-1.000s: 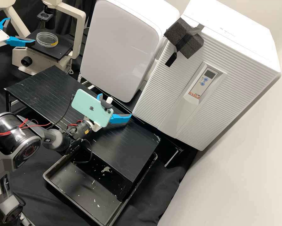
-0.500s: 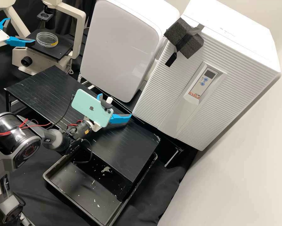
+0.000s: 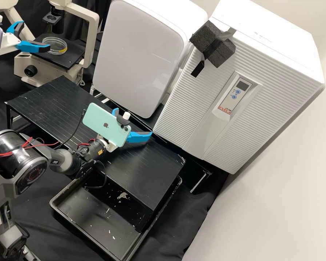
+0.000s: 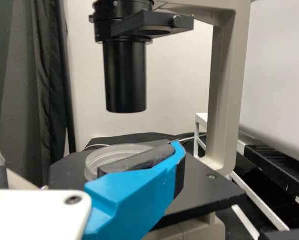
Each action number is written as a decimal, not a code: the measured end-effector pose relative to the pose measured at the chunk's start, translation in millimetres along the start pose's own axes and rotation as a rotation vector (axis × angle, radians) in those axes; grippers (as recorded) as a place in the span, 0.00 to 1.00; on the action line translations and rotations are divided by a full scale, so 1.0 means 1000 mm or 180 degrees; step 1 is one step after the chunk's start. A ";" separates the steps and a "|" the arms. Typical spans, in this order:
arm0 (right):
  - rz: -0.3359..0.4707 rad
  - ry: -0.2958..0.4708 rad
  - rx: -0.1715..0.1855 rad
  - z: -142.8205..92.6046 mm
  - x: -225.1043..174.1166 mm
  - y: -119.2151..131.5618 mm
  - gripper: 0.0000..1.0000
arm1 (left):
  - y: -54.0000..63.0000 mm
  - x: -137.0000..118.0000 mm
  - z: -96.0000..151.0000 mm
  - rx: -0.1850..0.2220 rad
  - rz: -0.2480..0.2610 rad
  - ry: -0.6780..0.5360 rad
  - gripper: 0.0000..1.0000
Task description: Place the petri dish on the bench
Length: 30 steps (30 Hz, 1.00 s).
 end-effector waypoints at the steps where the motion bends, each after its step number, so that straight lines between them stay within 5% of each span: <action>1: 0.0000 0.0000 0.0000 0.000 0.000 0.000 1.00 | -0.001 0.003 0.000 -0.0004 -0.0006 -0.0018 1.00; 20: 0.0000 0.0000 0.0000 0.000 0.000 0.000 1.00 | -0.021 0.033 0.007 0.0067 -0.0186 -0.0109 1.00; 30: 0.0000 0.0000 0.0000 0.000 0.000 0.000 1.00 | -0.029 0.041 0.006 0.0000 -0.0232 -0.0030 1.00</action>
